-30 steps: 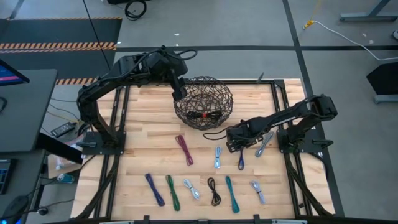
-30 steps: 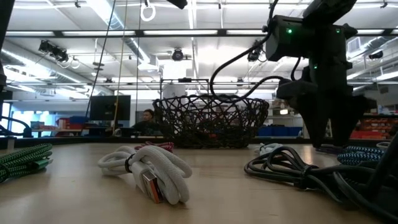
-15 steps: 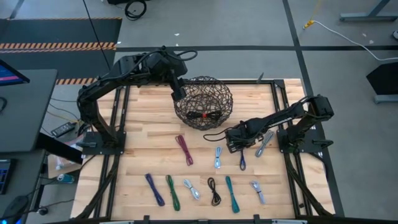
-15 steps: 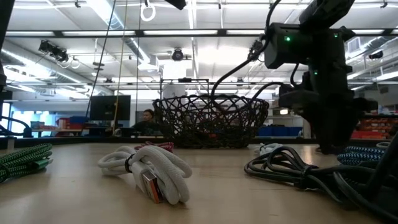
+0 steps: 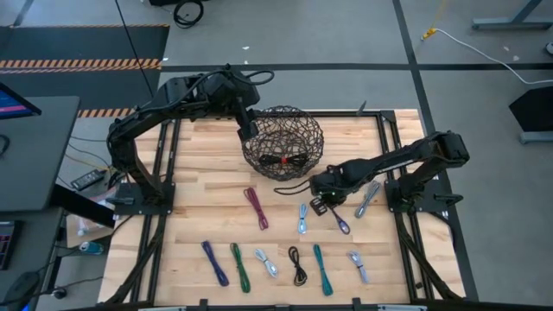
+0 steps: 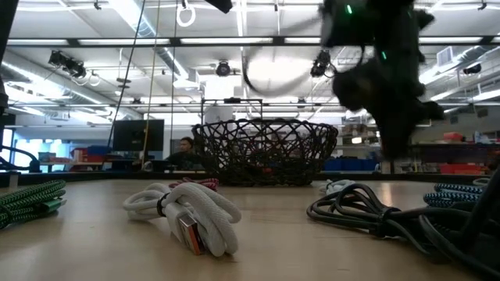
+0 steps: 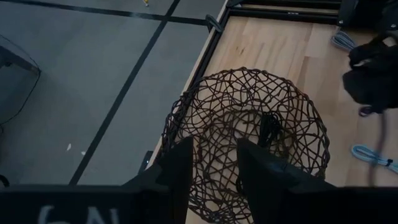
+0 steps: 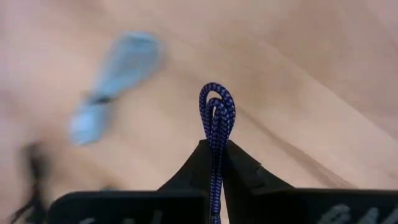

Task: Pick and place USB-C Cables
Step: Put the violet charger cable into the black mesh basket

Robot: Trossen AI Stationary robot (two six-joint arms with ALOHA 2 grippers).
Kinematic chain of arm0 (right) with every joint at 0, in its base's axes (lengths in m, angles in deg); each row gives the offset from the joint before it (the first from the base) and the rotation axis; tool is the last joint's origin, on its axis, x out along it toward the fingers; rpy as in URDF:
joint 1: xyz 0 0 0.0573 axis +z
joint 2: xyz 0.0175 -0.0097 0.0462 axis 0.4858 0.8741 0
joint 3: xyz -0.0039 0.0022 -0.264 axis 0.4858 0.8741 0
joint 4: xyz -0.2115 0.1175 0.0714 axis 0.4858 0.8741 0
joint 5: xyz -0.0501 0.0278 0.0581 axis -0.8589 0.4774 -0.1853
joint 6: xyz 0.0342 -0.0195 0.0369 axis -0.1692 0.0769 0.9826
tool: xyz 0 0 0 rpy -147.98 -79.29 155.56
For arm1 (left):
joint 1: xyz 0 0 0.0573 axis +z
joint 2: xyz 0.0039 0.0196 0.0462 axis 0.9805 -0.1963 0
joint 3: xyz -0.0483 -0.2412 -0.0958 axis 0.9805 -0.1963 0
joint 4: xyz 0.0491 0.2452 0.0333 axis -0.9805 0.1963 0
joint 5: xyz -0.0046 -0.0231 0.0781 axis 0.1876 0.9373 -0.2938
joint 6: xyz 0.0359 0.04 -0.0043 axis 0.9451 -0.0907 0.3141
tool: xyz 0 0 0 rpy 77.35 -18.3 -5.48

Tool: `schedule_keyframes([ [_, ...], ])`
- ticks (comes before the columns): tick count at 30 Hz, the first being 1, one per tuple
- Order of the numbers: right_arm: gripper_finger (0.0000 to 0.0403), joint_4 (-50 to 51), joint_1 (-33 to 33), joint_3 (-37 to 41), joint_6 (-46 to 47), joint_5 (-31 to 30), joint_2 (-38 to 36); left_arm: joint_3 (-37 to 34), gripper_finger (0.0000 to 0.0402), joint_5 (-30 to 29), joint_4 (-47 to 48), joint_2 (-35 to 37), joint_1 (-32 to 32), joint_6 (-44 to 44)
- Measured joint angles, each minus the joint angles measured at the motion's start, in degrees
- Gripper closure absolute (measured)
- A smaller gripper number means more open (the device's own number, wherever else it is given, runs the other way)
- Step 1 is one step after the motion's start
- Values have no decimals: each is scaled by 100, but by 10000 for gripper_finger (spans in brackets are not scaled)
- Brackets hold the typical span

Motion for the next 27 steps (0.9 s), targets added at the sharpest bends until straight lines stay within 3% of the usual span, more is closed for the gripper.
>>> schedule_keyframes([
  [8, 385, 130, 40, -1997, -2235, -21, -438, 2, 269, 154, 263, 0, 0, -170],
  [13, 385, 586, -301, -3114, -3862, 12, -480, 2, 269, 377, 286, 0, -33, -162],
  [20, 385, 1460, -1585, -3760, -5510, 419, -482, 2, 269, 378, 287, 0, -20, -139],
  [27, 385, 1446, -3024, -3769, -6619, 1721, -176, 2, 269, 380, 318, 0, -70, -275],
])
